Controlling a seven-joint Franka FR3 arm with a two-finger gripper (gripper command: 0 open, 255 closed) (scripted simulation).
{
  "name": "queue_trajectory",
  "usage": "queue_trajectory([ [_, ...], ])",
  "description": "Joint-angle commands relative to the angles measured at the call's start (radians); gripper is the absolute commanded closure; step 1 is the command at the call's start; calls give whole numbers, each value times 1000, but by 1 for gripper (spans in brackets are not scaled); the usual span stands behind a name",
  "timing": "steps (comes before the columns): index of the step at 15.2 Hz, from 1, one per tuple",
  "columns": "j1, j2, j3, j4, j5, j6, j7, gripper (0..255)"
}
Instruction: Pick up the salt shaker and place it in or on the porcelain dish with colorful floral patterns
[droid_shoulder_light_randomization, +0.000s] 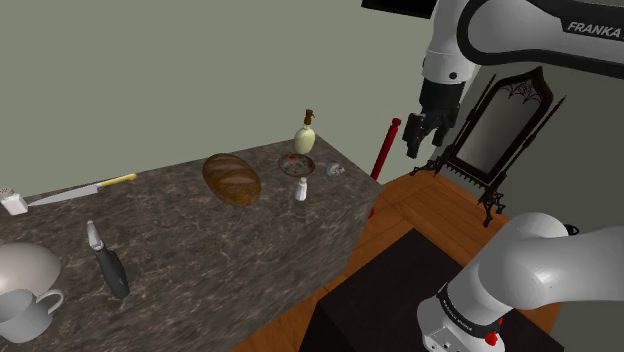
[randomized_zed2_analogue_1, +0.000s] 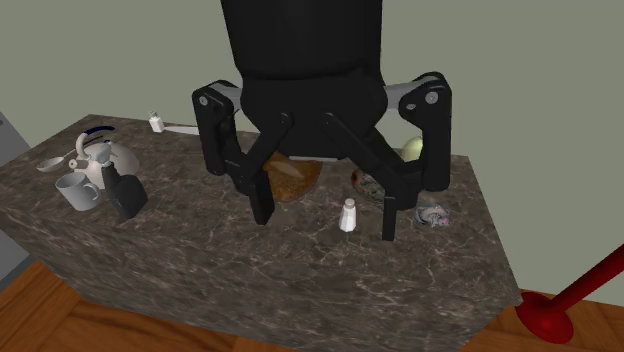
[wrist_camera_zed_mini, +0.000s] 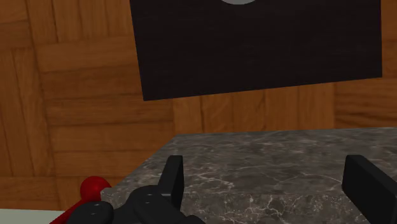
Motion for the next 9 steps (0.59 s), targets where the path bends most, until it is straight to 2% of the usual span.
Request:
queue_trajectory([
  [1, 0, 0, 0, 0, 0, 0, 0, 0],
  [9, -10, 116, -60, -157, -10, 349, -48, 0],
])
